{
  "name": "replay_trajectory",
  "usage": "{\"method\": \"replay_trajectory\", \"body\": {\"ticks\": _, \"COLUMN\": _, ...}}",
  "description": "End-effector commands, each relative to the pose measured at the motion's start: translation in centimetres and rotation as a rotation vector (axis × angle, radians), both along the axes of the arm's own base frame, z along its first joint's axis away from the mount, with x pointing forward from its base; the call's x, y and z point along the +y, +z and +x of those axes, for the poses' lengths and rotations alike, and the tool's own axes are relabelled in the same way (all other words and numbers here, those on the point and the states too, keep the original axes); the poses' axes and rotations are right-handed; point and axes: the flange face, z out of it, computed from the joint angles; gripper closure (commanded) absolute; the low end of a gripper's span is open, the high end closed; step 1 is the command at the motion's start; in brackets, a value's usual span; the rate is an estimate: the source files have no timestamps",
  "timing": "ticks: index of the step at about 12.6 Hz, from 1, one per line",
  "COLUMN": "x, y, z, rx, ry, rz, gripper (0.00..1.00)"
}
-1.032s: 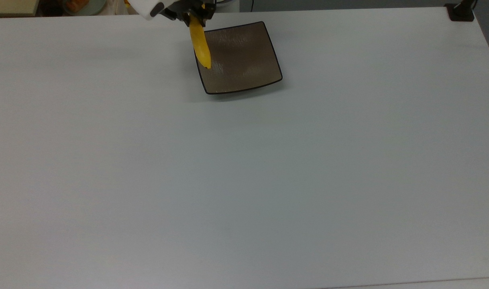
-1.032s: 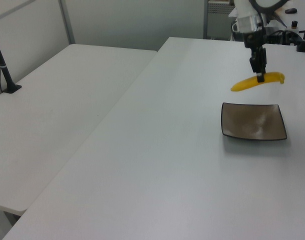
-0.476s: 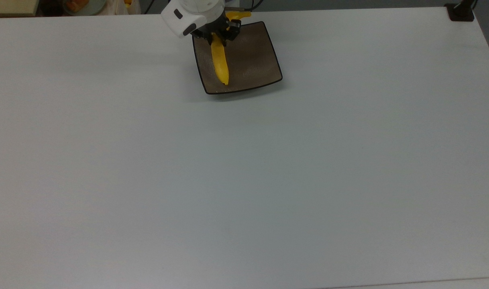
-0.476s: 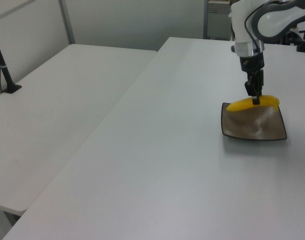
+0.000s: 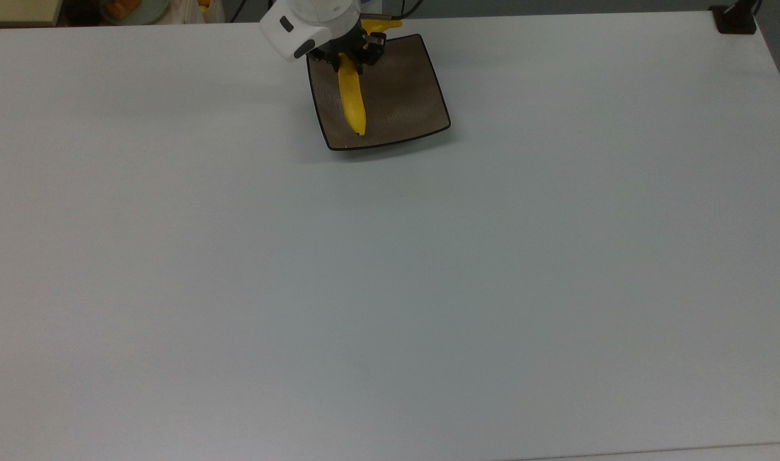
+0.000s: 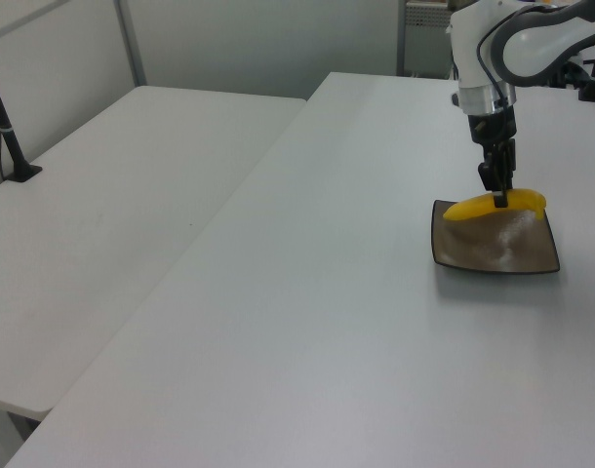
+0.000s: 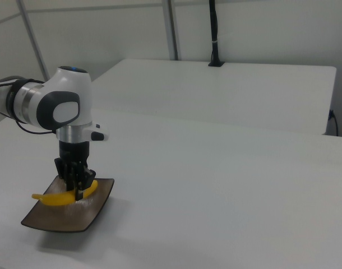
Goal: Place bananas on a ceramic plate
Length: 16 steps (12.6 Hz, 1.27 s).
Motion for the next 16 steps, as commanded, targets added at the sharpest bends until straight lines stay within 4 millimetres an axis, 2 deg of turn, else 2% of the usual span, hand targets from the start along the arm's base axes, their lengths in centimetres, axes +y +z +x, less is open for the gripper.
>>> {"method": "replay_trajectory", "body": {"ticks": 1, "x": 0.2, "y": 0.0, "z": -0.5, "rx": -0.012, "ry": -0.02, "rz": 0.004, "gripper": 0.42}}
{"method": "replay_trajectory", "body": {"ticks": 4, "x": 0.3, "y": 0.1, "z": -0.5, "rx": -0.012, "ry": -0.019, "rz": 0.004, "gripper": 0.4}}
{"method": "replay_trajectory", "body": {"ticks": 5, "x": 0.2, "y": 0.3, "z": -0.4, "rx": -0.015, "ry": -0.02, "rz": 0.005, "gripper": 0.28}}
{"method": "replay_trajectory", "body": {"ticks": 6, "x": 0.3, "y": 0.6, "z": -0.3, "rx": -0.018, "ry": -0.018, "rz": 0.005, "gripper": 0.0}}
{"method": "replay_trajectory", "body": {"ticks": 7, "x": 0.5, "y": 1.5, "z": 0.1, "rx": -0.038, "ry": -0.015, "rz": 0.006, "gripper": 0.0}}
{"method": "replay_trajectory", "body": {"ticks": 9, "x": 0.7, "y": 5.4, "z": 1.7, "rx": -0.098, "ry": -0.009, "rz": 0.01, "gripper": 0.0}}
{"method": "replay_trajectory", "body": {"ticks": 12, "x": 2.2, "y": 13.3, "z": 4.4, "rx": -0.249, "ry": 0.026, "rz": 0.021, "gripper": 0.0}}
{"method": "replay_trajectory", "body": {"ticks": 14, "x": 2.7, "y": 18.5, "z": 5.1, "rx": -0.327, "ry": 0.037, "rz": 0.024, "gripper": 0.0}}
{"method": "replay_trajectory", "body": {"ticks": 16, "x": 2.2, "y": 21.5, "z": 5.1, "rx": -0.33, "ry": 0.047, "rz": 0.024, "gripper": 0.0}}
